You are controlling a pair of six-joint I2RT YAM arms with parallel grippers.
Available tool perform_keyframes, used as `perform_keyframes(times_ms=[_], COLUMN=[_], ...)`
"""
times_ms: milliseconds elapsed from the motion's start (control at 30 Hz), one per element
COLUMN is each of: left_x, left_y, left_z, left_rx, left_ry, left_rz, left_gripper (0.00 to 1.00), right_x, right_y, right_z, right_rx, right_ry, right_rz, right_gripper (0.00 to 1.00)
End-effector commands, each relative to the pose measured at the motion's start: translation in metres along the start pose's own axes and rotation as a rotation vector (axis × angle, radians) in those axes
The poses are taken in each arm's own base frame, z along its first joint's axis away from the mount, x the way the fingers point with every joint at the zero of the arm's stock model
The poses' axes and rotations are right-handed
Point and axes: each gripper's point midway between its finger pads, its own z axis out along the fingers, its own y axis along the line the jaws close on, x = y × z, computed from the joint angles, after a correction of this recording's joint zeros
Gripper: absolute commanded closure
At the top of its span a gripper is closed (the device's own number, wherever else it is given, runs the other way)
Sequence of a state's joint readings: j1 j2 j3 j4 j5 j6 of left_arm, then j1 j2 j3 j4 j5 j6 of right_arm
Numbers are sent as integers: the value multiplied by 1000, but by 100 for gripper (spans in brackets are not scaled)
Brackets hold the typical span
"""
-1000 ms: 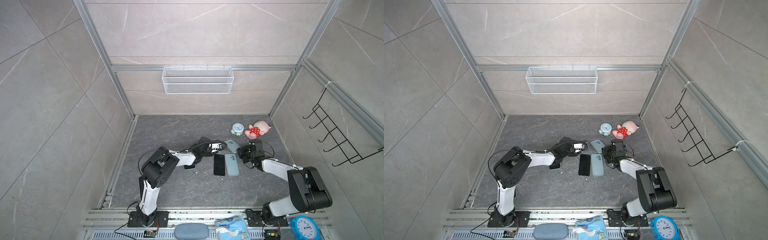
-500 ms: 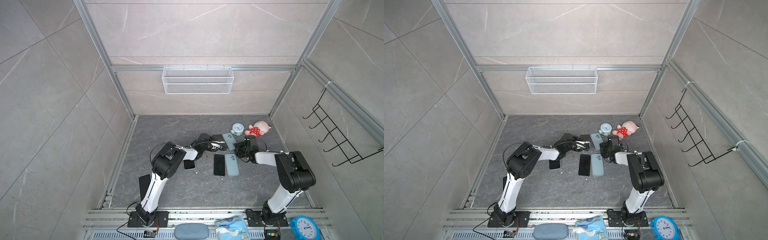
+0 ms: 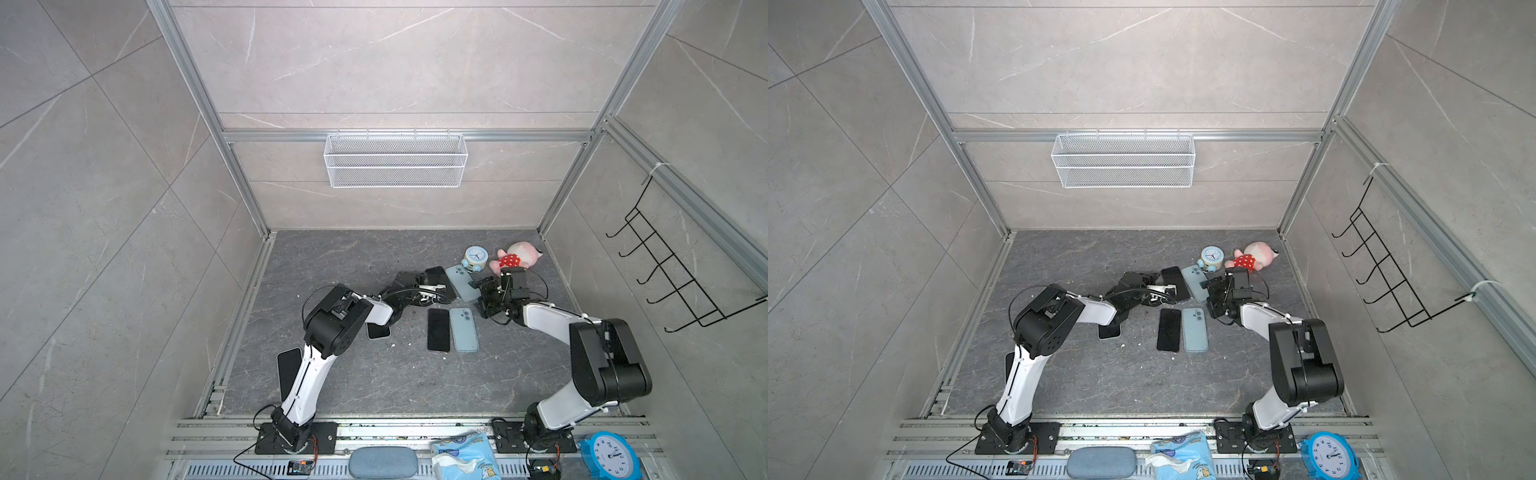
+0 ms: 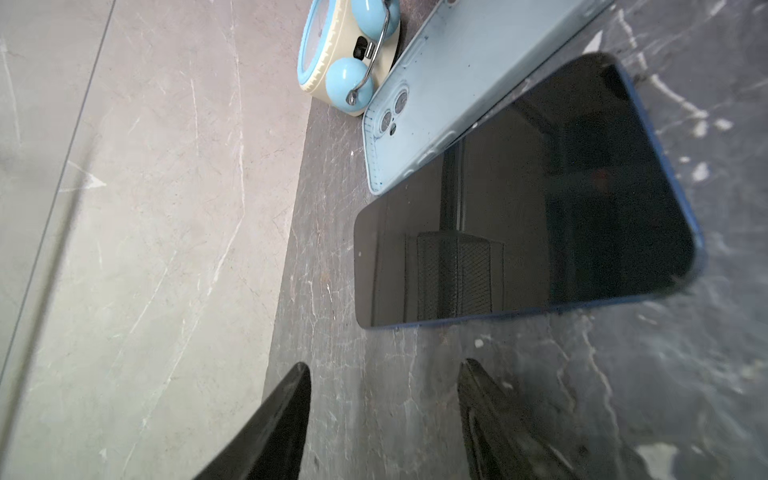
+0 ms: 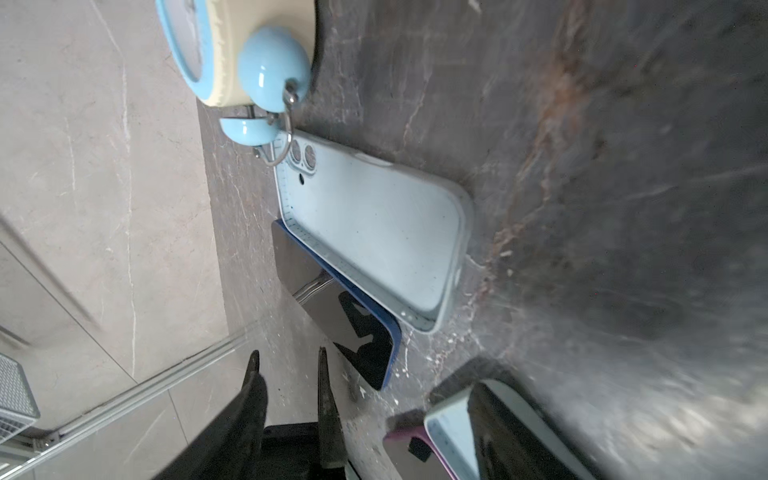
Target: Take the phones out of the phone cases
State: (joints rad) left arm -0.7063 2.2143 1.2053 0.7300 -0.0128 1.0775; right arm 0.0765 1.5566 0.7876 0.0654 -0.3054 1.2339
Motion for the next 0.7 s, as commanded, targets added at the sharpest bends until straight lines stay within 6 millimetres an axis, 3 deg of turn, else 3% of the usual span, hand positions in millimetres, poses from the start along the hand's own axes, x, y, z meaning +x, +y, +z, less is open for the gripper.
perform_keyframes(times_ms=[0,67,133,233,433,667], left_x=[-35,-37,-30,-15,-5,11], left_y=[85,106,135,151,143,108], left_z=[-38,-52,-66,-82,-130,-178], left_rx=[-218,-232,-271,-235,-230,-193], left_ry=[-87,-54,35,247,339,497], left_rz=[-173,-331,-580,-859,-1193,-1370], left_gripper=[37,36,34,29,22,16], right_x=[1,-5,-8,-8,-4,-4], right_y=[-3,5,11,21,22,2], right_z=[-29,-34,-25,-5,20,49], right_rx=[51,90,131,136,236,371], right_ry=[27,30,86,160,174,179], right_rz=[-230,-395,-512,-605,-764,-814], right_gripper=[22,23,29,44,73,81])
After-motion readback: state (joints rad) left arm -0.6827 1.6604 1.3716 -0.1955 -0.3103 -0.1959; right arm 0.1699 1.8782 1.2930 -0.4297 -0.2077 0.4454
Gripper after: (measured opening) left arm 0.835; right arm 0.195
